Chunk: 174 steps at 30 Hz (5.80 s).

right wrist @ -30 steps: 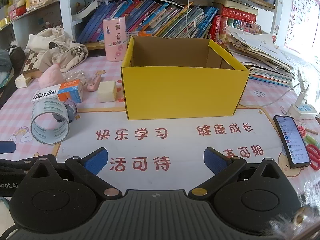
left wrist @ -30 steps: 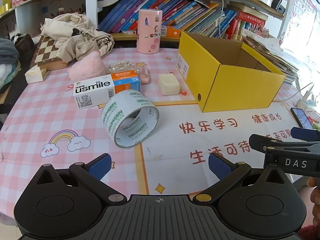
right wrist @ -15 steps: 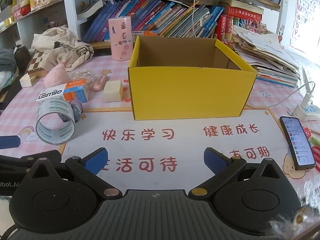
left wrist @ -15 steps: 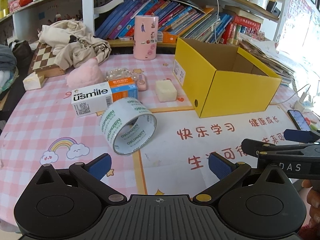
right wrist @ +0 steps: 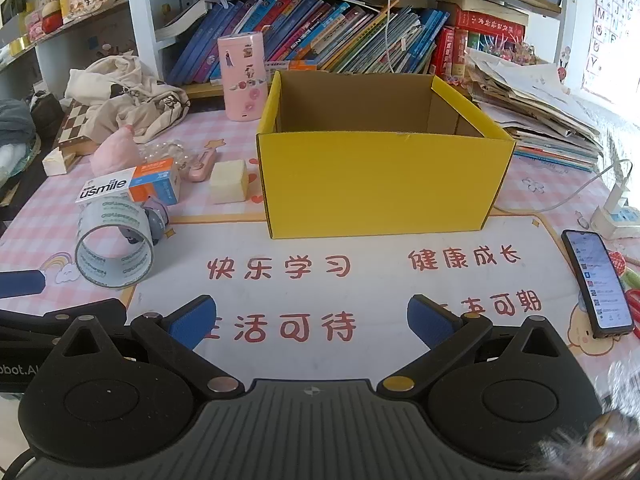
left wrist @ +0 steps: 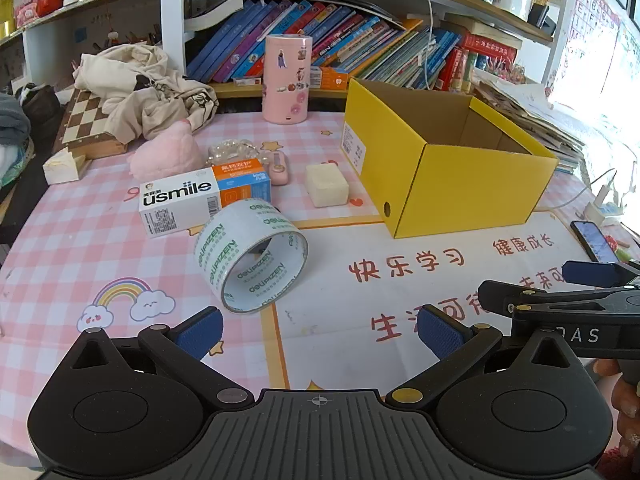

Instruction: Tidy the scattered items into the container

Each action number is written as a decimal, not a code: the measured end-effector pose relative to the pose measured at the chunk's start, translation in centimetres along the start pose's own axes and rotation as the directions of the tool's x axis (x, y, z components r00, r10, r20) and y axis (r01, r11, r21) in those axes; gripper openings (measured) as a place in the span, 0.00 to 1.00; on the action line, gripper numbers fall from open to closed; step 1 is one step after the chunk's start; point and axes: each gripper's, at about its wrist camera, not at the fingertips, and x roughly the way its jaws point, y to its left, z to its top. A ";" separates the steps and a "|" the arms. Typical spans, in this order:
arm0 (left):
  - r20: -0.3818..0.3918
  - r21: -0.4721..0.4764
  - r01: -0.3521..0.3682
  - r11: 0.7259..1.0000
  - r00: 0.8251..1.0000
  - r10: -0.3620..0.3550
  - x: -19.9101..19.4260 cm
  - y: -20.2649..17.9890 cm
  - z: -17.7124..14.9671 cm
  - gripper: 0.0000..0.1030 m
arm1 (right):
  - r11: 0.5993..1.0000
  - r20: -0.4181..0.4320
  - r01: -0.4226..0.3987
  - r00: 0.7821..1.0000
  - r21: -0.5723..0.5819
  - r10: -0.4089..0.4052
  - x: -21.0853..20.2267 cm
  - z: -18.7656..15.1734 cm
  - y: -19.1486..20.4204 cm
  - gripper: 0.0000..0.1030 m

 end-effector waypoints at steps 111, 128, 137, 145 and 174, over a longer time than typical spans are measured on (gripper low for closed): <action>-0.042 -0.415 -0.366 0.833 0.922 0.384 1.4 6.9 2.7 1.00 | 0.708 -0.262 -0.584 0.811 -0.396 0.523 9.6 6.4 5.5 0.07; -0.061 -0.213 -0.334 0.918 0.942 0.329 9.1 3.7 5.9 0.99 | 0.695 -0.274 -0.582 0.813 -0.422 0.514 9.2 6.0 1.3 0.07; -0.108 -0.117 -0.335 0.935 0.940 0.323 13.3 3.1 6.7 0.94 | 0.676 -0.290 -0.605 0.796 -0.421 0.532 9.6 6.1 0.9 0.07; -0.145 -0.111 -0.331 0.937 0.938 0.314 14.9 3.7 6.6 0.81 | 0.688 -0.298 -0.605 0.796 -0.401 0.527 10.0 6.3 0.5 0.07; -0.041 -0.293 -0.173 0.940 0.985 0.169 7.5 6.1 5.0 0.62 | 0.773 -0.242 -0.531 0.847 -0.346 0.473 8.5 5.8 1.4 0.07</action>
